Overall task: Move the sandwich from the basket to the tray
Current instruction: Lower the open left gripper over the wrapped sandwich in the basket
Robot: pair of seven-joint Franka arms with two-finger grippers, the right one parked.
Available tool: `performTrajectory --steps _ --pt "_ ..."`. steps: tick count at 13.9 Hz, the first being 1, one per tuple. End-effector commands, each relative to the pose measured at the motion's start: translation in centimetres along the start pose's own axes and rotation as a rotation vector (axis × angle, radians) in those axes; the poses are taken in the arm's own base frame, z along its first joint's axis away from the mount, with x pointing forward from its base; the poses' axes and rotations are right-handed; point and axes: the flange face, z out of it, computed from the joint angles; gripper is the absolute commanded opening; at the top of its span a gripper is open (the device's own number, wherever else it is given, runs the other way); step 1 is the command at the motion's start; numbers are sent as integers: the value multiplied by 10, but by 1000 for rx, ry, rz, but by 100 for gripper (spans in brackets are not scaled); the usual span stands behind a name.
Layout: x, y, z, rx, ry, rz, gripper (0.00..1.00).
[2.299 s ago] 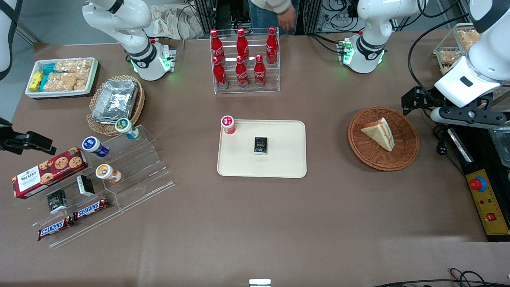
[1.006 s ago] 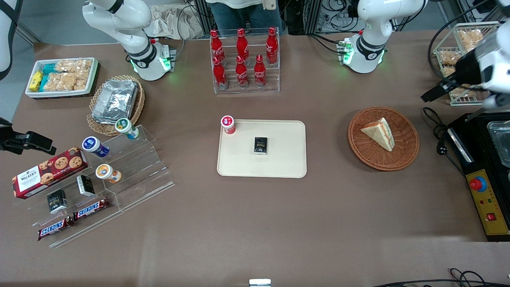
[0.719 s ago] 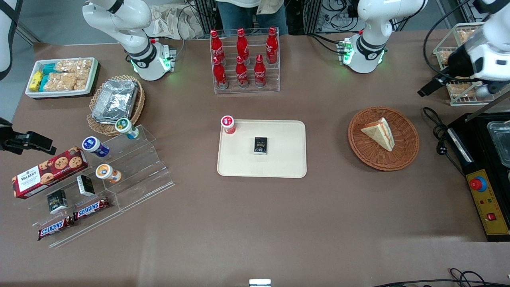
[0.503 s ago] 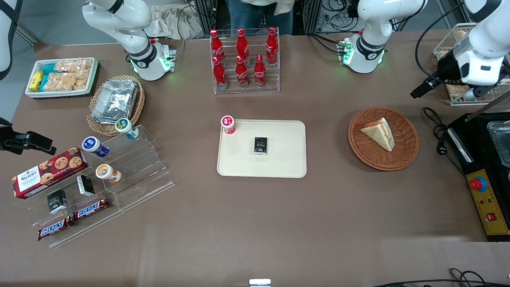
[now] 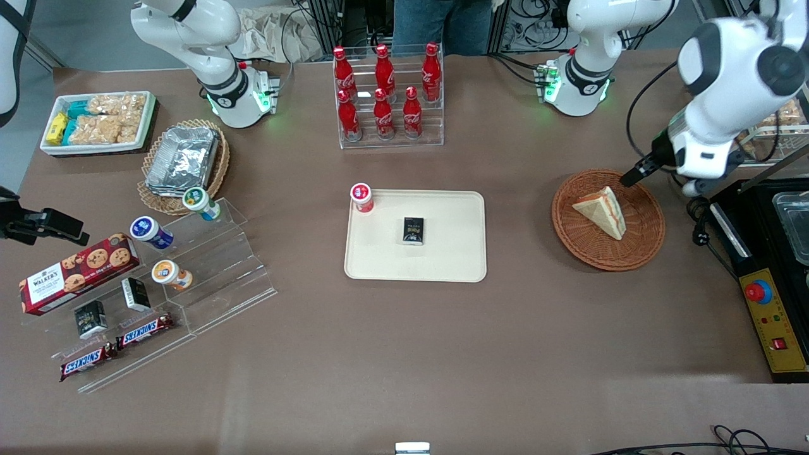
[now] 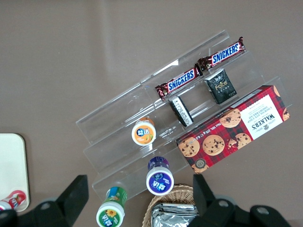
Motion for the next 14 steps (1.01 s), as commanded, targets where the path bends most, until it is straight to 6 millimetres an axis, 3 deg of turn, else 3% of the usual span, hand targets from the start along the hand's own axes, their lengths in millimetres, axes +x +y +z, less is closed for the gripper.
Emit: performTrajectory --steps 1,4,14 --pt "-4 2 46 -12 17 -38 100" --pt "1 9 75 -28 31 -54 100" --pt "13 23 128 -67 45 -98 100"
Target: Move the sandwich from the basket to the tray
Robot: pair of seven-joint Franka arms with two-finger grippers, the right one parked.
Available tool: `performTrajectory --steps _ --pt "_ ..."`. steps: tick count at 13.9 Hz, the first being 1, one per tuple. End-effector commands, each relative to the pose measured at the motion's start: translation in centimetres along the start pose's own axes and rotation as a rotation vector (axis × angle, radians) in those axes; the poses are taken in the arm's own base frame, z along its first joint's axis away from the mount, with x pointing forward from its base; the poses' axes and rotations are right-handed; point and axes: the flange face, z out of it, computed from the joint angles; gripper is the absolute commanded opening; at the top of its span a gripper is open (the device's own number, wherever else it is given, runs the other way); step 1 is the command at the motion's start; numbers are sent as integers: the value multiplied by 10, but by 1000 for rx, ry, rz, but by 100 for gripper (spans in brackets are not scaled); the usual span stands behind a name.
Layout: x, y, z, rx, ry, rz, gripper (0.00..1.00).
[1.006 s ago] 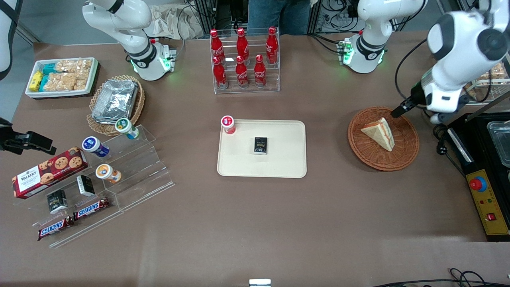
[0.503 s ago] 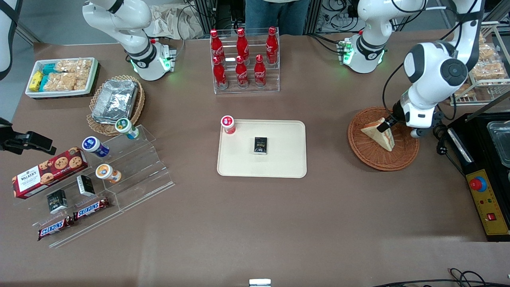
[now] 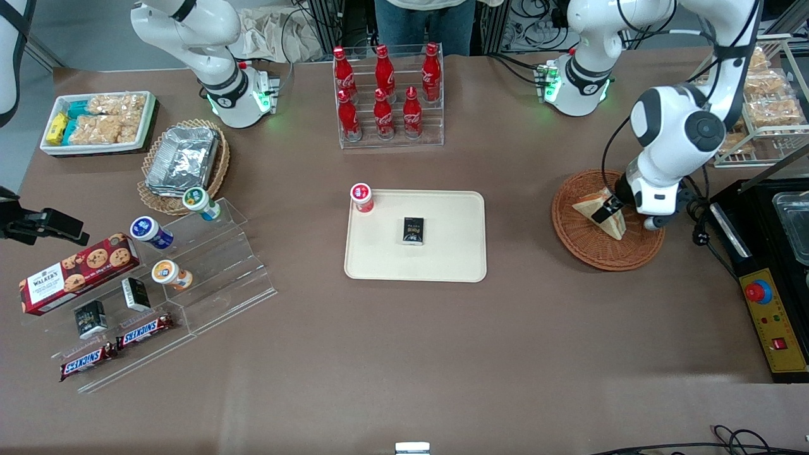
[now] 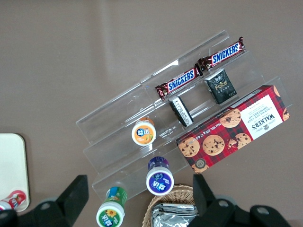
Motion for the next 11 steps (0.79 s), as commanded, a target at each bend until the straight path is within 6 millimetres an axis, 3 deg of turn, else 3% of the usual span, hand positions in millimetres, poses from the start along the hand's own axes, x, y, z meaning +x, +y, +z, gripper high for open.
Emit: performTrajectory --steps 1,8,11 --pt "-1 3 10 -15 5 -20 100" --pt "-1 2 17 -10 4 -30 100" --pt "2 7 -1 -33 36 -26 100"
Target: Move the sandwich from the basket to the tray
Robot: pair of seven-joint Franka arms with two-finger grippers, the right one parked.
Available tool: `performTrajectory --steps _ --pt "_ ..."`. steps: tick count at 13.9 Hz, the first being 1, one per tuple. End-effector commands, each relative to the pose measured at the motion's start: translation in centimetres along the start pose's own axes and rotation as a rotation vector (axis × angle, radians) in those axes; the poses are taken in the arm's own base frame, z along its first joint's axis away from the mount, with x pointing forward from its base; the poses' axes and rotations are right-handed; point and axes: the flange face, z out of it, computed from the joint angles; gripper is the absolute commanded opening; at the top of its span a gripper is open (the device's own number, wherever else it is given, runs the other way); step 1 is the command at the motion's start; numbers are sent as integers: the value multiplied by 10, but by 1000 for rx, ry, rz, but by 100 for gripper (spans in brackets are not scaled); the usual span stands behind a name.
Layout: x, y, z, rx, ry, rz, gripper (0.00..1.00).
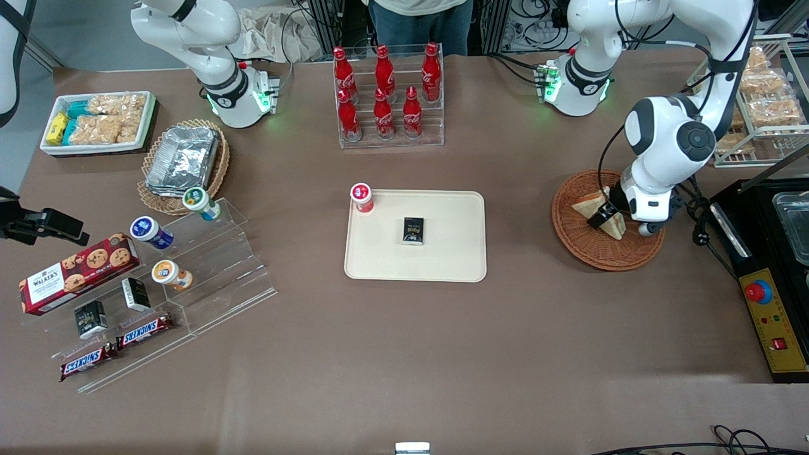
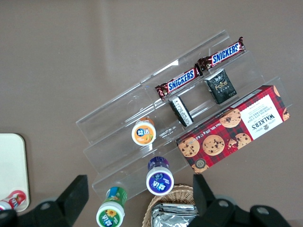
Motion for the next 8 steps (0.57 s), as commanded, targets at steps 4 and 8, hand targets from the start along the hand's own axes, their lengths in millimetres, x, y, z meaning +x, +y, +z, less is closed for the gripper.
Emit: performTrajectory --steps 4,8 --pt "-9 3 -64 -6 44 8 100" --pt "-19 -5 -78 27 23 14 100"
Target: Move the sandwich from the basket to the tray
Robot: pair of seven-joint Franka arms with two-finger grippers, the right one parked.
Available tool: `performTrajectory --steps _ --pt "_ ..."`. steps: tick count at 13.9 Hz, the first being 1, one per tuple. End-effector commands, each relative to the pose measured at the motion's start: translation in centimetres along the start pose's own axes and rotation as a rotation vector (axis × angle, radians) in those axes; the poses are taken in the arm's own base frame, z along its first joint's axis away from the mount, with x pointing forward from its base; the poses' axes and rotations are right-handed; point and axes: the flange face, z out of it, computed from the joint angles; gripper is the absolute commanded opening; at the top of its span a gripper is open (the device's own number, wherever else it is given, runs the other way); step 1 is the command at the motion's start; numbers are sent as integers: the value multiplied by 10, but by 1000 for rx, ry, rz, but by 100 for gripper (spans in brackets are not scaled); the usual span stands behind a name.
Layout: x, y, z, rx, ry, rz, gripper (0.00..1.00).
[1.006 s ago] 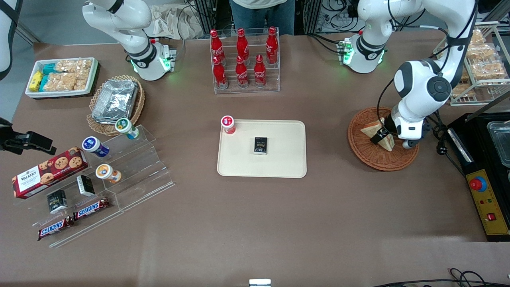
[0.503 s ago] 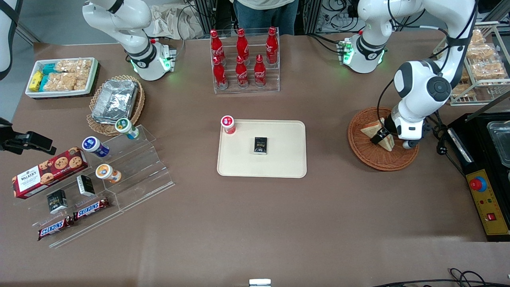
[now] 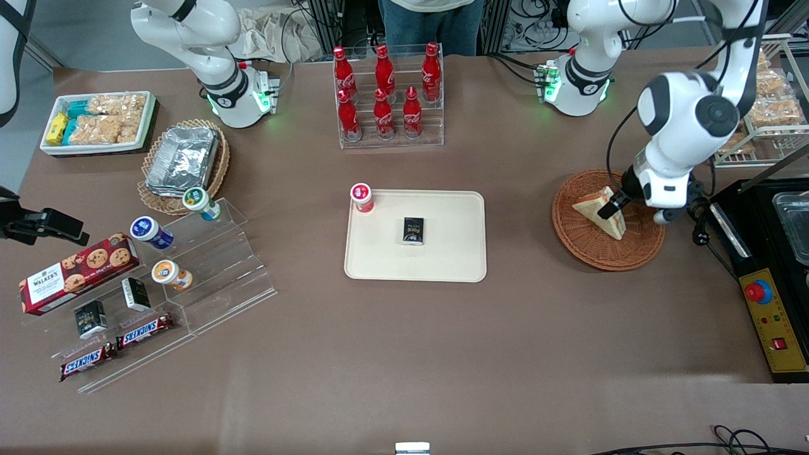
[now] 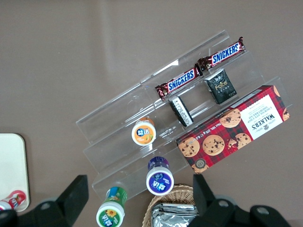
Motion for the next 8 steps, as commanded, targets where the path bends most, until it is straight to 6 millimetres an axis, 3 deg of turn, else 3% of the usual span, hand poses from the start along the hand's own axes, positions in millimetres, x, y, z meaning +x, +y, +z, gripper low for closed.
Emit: performTrajectory --steps 1,8 --pt "-8 -4 2 16 -5 3 100" --pt "-1 -8 66 23 -35 -5 100"
